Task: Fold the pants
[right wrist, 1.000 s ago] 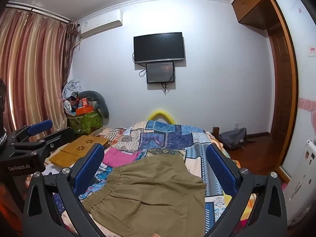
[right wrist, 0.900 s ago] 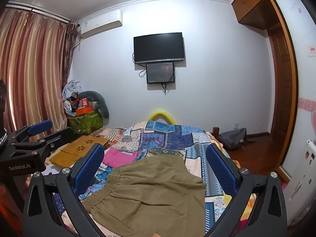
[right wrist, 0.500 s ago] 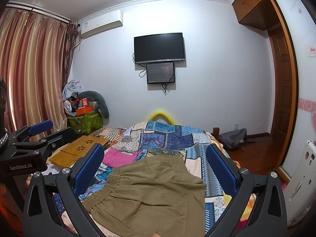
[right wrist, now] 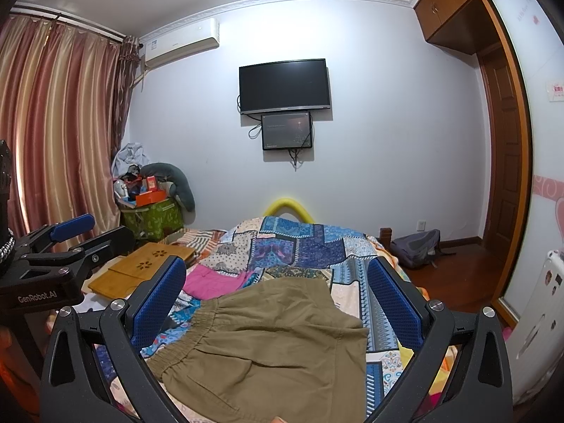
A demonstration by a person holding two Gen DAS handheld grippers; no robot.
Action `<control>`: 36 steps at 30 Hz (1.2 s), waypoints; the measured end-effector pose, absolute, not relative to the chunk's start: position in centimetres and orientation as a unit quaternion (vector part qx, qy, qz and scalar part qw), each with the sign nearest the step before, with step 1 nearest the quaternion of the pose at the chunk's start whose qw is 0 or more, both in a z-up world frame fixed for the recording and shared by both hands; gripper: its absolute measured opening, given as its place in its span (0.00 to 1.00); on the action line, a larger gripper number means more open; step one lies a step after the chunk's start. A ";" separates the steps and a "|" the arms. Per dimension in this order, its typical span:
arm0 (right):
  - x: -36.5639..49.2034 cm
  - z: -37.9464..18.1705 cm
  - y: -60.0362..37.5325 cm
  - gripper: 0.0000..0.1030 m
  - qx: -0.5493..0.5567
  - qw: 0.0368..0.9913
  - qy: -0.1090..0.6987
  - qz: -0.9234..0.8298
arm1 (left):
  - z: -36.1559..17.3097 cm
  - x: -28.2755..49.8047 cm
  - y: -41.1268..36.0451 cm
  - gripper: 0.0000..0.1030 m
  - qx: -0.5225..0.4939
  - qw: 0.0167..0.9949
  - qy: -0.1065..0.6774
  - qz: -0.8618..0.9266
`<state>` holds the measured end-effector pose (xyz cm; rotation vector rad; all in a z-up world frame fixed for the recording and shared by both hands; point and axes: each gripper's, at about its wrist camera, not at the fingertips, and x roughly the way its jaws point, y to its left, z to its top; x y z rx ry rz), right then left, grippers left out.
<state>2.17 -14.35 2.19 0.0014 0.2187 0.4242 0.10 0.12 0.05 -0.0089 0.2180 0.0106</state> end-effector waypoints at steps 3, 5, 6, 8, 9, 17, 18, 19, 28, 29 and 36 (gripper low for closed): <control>2.2 2.2 -14.4 0.99 0.001 0.972 0.108 0.210 | 0.1 0.1 0.0 1.00 -0.003 0.994 0.105 0.008; 2.2 2.2 -14.4 0.99 0.001 0.971 0.109 0.211 | 0.1 0.1 0.0 1.00 -0.004 0.995 0.103 0.009; 2.2 2.2 -14.4 0.99 0.001 0.971 0.109 0.210 | 0.1 0.1 0.0 1.00 0.003 0.994 0.107 0.009; 2.2 2.2 -14.4 0.99 0.001 0.972 0.109 0.210 | 0.1 0.2 -0.1 1.00 0.004 0.994 0.105 0.009; 2.2 2.2 -14.4 0.99 0.001 0.971 0.109 0.211 | 0.0 0.2 -0.1 1.00 0.004 0.994 0.105 0.010; 2.5 2.3 -14.2 0.99 0.000 0.971 0.111 0.211 | -0.1 0.7 0.1 1.00 0.011 0.994 0.110 0.011; 2.7 2.2 -14.2 0.99 0.000 0.971 0.113 0.211 | -0.2 1.0 0.1 1.00 0.012 0.993 0.113 0.010; 2.9 2.2 -14.2 0.99 0.000 0.971 0.114 0.210 | -0.3 1.3 0.2 1.00 0.015 0.993 0.118 0.008; 7.7 -0.7 -15.2 0.99 -0.009 0.970 0.159 0.185 | -3.7 8.4 2.5 1.00 0.011 0.981 0.191 0.038; 8.3 -1.3 -15.5 0.99 -0.011 0.969 0.167 0.180 | -4.4 9.4 3.0 1.00 0.013 0.977 0.206 0.044; 13.0 -5.3 -17.1 0.99 -0.025 0.961 0.233 0.148 | -10.4 16.6 5.9 1.00 0.002 0.954 0.293 0.069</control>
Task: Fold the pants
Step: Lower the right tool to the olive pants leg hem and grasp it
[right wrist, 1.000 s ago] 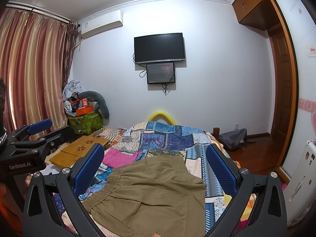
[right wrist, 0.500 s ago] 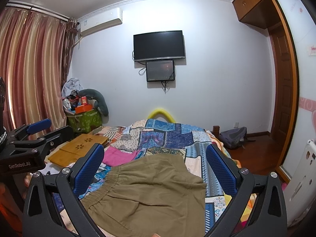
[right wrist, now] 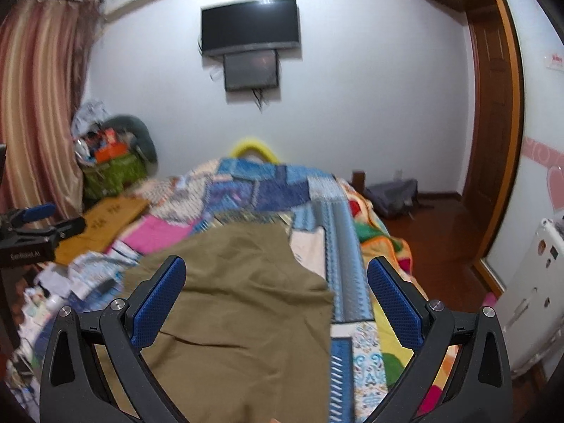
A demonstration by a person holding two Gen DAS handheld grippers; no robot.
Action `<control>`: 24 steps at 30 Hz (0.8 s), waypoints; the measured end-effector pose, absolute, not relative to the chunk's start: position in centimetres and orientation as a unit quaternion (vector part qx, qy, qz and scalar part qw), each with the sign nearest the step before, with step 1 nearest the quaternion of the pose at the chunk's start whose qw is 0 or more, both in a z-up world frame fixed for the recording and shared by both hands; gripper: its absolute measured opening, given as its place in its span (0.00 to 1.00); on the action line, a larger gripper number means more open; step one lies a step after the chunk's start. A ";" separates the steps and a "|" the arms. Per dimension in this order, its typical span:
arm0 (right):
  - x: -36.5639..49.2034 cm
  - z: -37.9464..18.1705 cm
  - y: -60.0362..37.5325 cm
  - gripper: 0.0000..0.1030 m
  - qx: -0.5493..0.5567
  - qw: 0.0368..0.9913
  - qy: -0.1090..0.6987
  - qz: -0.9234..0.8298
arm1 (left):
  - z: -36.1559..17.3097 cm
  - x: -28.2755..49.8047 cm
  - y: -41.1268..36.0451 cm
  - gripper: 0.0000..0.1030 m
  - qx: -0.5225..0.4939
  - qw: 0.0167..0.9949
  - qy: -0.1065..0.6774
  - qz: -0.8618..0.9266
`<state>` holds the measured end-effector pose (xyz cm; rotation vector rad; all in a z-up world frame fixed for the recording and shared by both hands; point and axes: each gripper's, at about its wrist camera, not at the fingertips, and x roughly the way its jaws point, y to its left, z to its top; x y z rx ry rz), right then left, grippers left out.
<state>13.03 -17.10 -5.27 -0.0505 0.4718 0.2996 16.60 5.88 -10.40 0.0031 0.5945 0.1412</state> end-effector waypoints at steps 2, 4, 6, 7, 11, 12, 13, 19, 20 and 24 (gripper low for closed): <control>14.7 -6.8 -17.5 0.99 -0.039 0.956 0.258 0.136 | -12.1 18.2 7.0 1.00 0.004 0.943 0.325 0.074; 15.9 -8.1 -17.8 0.99 -0.049 0.951 0.276 0.131 | -14.0 19.8 7.8 1.00 0.001 0.932 0.353 0.080; 17.6 -9.9 -18.1 0.99 -0.059 0.943 0.303 0.125 | -15.6 20.9 8.4 1.00 0.003 0.921 0.380 0.085; 18.2 -10.6 -18.2 0.99 -0.063 0.939 0.314 0.123 | -16.5 21.4 8.8 1.00 0.006 0.915 0.393 0.088; 21.5 -14.1 -18.6 0.99 -0.081 0.923 0.359 0.114 | -19.2 23.2 9.9 1.00 0.010 0.896 0.434 0.092; 22.0 -14.7 -18.6 0.99 -0.085 0.920 0.366 0.113 | -19.8 23.6 10.1 1.00 0.010 0.892 0.442 0.092; 22.6 -15.2 -18.6 0.99 -0.087 0.917 0.373 0.113 | -20.5 24.0 10.2 1.00 0.009 0.888 0.452 0.089; 25.8 -18.3 -18.6 0.94 -0.068 0.899 0.410 0.137 | -23.1 25.3 10.6 1.00 0.000 0.871 0.489 0.056; 26.3 -18.7 -18.6 0.91 -0.060 0.897 0.416 0.140 | -23.5 25.4 10.7 1.00 -0.005 0.868 0.494 0.050; 27.8 -20.1 -19.1 0.76 -0.042 0.890 0.431 0.146 | -24.3 25.6 11.0 0.94 -0.024 0.861 0.507 0.016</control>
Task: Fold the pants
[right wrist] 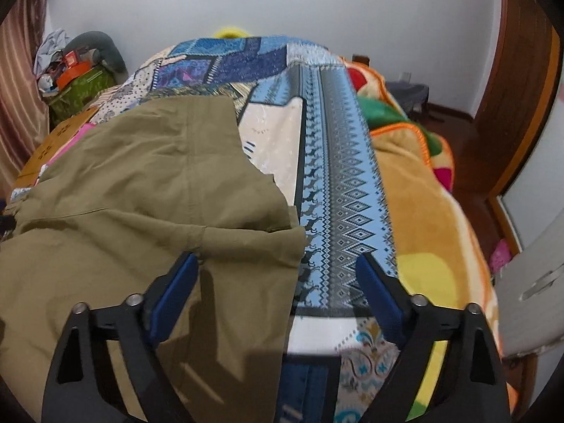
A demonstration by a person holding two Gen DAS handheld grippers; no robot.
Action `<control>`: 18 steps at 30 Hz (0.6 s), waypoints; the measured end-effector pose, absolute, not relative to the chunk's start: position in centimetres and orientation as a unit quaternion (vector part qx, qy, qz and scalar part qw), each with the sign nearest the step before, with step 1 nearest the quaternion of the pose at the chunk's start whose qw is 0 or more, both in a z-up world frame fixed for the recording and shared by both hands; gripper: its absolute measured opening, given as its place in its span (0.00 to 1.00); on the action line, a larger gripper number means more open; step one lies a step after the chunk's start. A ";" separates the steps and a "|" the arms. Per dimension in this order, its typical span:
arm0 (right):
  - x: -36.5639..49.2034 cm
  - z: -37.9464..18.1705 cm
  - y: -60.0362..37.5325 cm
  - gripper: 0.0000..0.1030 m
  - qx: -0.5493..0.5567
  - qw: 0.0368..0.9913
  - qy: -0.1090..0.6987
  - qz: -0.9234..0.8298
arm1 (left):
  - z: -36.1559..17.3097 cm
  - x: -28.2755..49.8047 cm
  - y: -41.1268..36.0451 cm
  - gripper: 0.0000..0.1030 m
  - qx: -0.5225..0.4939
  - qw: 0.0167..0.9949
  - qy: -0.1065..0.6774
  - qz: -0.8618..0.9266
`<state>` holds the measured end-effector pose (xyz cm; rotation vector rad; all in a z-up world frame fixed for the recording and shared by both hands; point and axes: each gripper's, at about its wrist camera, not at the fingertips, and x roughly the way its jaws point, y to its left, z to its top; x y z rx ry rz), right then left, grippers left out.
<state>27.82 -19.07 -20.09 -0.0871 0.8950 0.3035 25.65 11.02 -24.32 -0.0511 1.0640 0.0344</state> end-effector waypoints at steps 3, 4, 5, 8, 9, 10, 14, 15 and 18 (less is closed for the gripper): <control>29.2 -21.7 -18.8 0.49 -0.019 0.866 0.463 0.187 | -24.7 25.9 11.1 0.85 -0.037 0.858 0.512 0.000; 29.5 -22.3 -18.6 0.39 -0.012 0.855 0.480 0.197 | -24.9 26.0 11.2 0.83 -0.043 0.856 0.515 -0.004; 29.4 -22.7 -18.2 0.39 -0.013 0.853 0.482 0.200 | -25.0 26.1 11.4 0.83 -0.047 0.855 0.517 -0.004; 28.9 -22.5 -17.6 0.28 -0.032 0.858 0.474 0.195 | -25.0 26.2 11.7 0.82 -0.044 0.856 0.515 0.005; 28.7 -22.5 -17.6 0.27 -0.030 0.858 0.474 0.198 | -25.0 26.1 11.6 0.82 -0.040 0.857 0.513 0.006; 28.5 -22.5 -17.6 0.25 -0.028 0.858 0.473 0.199 | -25.0 26.1 11.5 0.82 -0.030 0.859 0.510 0.009; 28.7 -22.9 -17.7 0.17 -0.026 0.856 0.475 0.204 | -24.9 26.2 12.2 0.82 -0.009 0.863 0.505 0.018; 28.6 -23.1 -17.6 0.17 -0.027 0.855 0.475 0.203 | -25.0 26.4 12.4 0.82 -0.011 0.863 0.505 0.019; 29.0 -23.2 -17.0 0.17 -0.045 0.856 0.477 0.195 | -25.4 26.9 13.0 0.84 -0.027 0.862 0.505 0.025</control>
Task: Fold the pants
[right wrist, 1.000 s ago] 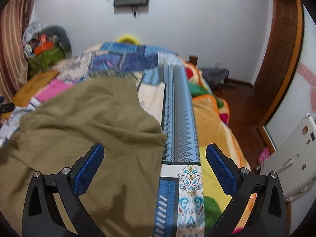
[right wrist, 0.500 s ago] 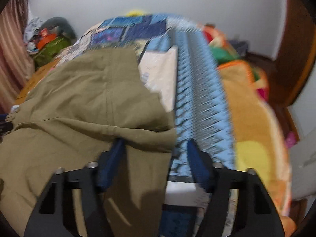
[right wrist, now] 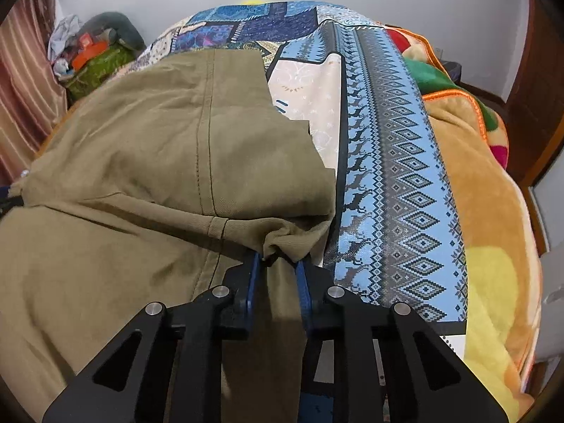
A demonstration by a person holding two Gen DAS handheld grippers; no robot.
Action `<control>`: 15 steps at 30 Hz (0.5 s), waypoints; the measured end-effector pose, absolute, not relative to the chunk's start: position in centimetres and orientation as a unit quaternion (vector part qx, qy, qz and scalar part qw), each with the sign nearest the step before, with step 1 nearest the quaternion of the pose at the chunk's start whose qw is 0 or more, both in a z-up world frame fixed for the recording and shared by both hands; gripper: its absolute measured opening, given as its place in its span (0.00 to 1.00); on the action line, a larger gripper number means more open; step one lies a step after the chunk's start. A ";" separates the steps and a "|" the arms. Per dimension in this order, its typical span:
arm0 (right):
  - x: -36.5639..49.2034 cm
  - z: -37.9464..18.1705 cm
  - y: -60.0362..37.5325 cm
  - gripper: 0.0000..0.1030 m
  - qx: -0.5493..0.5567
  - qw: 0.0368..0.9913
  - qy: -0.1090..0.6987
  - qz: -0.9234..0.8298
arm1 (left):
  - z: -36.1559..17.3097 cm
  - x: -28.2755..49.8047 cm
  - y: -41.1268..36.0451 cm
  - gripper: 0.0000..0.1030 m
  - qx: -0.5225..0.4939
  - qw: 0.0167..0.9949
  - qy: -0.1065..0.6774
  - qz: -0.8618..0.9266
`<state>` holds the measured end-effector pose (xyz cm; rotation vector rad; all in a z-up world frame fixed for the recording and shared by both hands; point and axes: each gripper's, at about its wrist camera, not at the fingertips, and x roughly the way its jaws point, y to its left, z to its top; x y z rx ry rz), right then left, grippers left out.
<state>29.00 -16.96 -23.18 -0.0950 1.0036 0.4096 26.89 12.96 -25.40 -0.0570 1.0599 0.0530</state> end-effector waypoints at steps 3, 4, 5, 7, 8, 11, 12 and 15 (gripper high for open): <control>29.1 -23.0 -16.6 0.17 -0.055 0.853 0.484 0.186 | -25.3 26.9 13.0 0.85 -0.026 0.862 0.505 0.023; 29.2 -22.8 -16.6 0.18 -0.057 0.851 0.488 0.183 | -25.0 26.8 13.0 0.85 -0.028 0.860 0.509 0.024; 29.3 -22.5 -16.5 0.22 -0.060 0.848 0.494 0.181 | -24.8 26.7 12.9 0.85 -0.028 0.859 0.510 0.025; 29.4 -22.0 -16.4 0.24 -0.068 0.842 0.506 0.177 | -23.7 26.4 12.9 0.85 -0.019 0.863 0.504 0.030; 29.5 -21.6 -16.4 0.25 -0.074 0.838 0.513 0.173 | -23.3 26.2 12.9 0.85 -0.015 0.865 0.501 0.033; 29.3 -20.2 -17.1 0.34 -0.077 0.843 0.505 0.168 | -22.0 26.2 13.4 0.85 -0.015 0.869 0.493 0.034; 29.3 -19.7 -17.3 0.39 -0.072 0.847 0.499 0.168 | -21.8 26.3 13.6 0.85 -0.022 0.868 0.495 0.031; 29.4 -17.7 -18.3 0.61 -0.048 0.866 0.469 0.169 | -21.8 27.0 14.1 0.85 -0.041 0.863 0.504 0.022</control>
